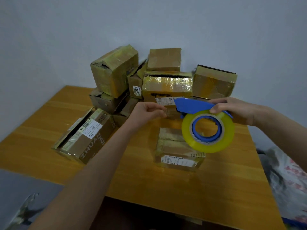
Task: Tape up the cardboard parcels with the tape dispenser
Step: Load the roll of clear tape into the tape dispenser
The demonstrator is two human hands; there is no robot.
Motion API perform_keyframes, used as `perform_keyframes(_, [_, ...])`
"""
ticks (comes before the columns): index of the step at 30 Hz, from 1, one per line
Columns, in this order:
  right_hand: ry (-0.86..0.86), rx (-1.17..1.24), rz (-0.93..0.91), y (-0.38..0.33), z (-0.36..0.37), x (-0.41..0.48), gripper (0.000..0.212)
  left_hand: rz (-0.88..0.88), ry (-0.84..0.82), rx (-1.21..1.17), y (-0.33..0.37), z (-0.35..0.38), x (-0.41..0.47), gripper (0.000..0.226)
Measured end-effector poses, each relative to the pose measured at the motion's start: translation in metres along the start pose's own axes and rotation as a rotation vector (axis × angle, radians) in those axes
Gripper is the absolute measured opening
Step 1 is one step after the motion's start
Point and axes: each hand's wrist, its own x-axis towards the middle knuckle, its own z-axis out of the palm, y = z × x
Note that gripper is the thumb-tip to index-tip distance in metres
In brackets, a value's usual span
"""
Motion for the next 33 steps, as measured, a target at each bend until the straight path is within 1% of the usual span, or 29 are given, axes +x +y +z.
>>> perform_keyframes(3, [-0.026,0.096,0.016,0.006,0.002,-0.004,0.056,0.017,0.0,0.002,0.007,-0.005,0.004,0.012])
perform_keyframes(5, [-0.013,0.166,0.039,0.01,0.001,-0.005,0.056,0.024,0.0,0.019,0.009,-0.008,0.007,0.014])
perform_keyframes(8, [-0.016,0.287,0.089,0.015,-0.001,-0.007,0.043,0.033,-0.03,-0.007,0.012,-0.011,0.01,0.017])
perform_keyframes(10, [-0.032,0.329,0.116,0.018,-0.001,-0.008,0.044,0.036,-0.02,0.012,0.014,-0.013,0.013,0.021])
perform_keyframes(13, [-0.023,0.363,0.125,0.021,0.0,-0.009,0.052,0.025,-0.012,-0.009,0.017,-0.013,0.013,0.02])
perform_keyframes(16, [-0.009,0.404,0.124,0.022,0.0,-0.009,0.039,0.041,-0.013,-0.018,0.021,-0.013,0.013,0.02])
perform_keyframes(17, [-0.002,0.421,0.121,0.022,0.0,-0.01,0.039,0.055,-0.009,-0.009,0.022,-0.013,0.013,0.019])
perform_keyframes(19, [-0.003,0.442,0.109,0.022,0.0,-0.011,0.042,0.081,0.005,0.016,0.021,-0.014,0.011,0.017])
perform_keyframes(23, [-0.046,0.504,0.062,0.022,0.0,-0.011,0.069,0.112,0.027,0.044,0.02,-0.015,0.006,0.016])
perform_keyframes(25, [-0.055,0.5,0.058,0.023,-0.002,-0.01,0.075,0.14,0.042,0.046,0.021,-0.016,0.005,0.019])
perform_keyframes(28, [-0.069,0.479,0.059,0.024,-0.003,-0.011,0.072,0.144,0.086,0.029,0.022,-0.021,0.004,0.03])
perform_keyframes(29, [-0.073,0.472,0.057,0.024,-0.002,-0.012,0.07,0.146,0.086,0.027,0.022,-0.023,0.003,0.029])
perform_keyframes(31, [-0.068,0.462,0.041,0.026,-0.001,-0.014,0.071,0.167,0.072,0.03,0.021,-0.024,0.002,0.017])
perform_keyframes(33, [-0.056,0.429,0.005,0.025,-0.002,-0.014,0.077,0.194,0.071,0.032,0.02,-0.023,0.001,0.016])
